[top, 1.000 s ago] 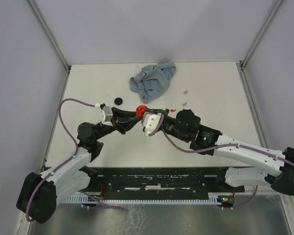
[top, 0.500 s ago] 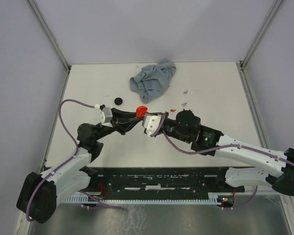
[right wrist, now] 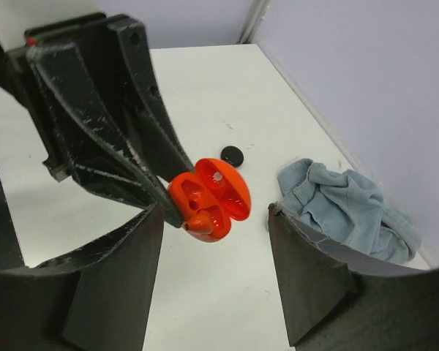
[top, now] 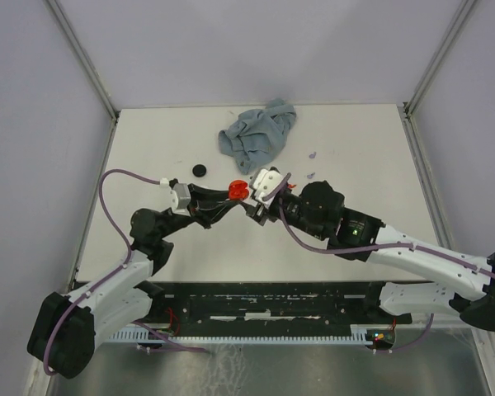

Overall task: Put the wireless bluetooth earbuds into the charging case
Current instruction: Place the earbud in the charging case, then pick up the earbud from the center of the board.

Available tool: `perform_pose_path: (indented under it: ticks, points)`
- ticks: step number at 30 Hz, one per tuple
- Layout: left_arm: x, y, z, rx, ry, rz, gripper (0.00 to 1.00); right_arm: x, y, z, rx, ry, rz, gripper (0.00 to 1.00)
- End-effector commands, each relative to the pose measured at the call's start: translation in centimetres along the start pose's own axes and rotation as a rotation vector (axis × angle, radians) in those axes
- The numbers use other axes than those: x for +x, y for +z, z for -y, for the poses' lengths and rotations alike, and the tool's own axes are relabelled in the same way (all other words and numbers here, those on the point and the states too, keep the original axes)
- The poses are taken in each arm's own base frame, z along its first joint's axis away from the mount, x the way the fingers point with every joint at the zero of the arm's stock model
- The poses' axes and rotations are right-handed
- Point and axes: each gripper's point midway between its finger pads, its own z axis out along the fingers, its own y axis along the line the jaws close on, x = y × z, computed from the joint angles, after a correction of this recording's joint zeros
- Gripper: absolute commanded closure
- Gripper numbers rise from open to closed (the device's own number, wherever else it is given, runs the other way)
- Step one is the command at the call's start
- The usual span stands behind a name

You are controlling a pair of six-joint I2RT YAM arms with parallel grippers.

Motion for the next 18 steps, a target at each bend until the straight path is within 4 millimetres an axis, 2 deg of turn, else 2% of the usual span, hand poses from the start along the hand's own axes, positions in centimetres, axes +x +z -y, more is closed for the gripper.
perform_pose_path:
  ticks: [1,7,18]
  points:
    - [-0.1,-0.2,-0.4,-0.015,0.078,-0.001,0.97,-3.8,-1.0,2.9,0.148,0.223,0.057,0.31]
    - [0.1,-0.2,-0.5,-0.016,0.081,-0.004,0.97,-3.0,-1.0,3.7,0.21,0.309,-0.012,0.3]
    - [-0.1,-0.1,-0.3,-0.005,0.083,0.0,0.97,-0.1,-0.1,2.6,0.192,0.292,-0.147,0.3]
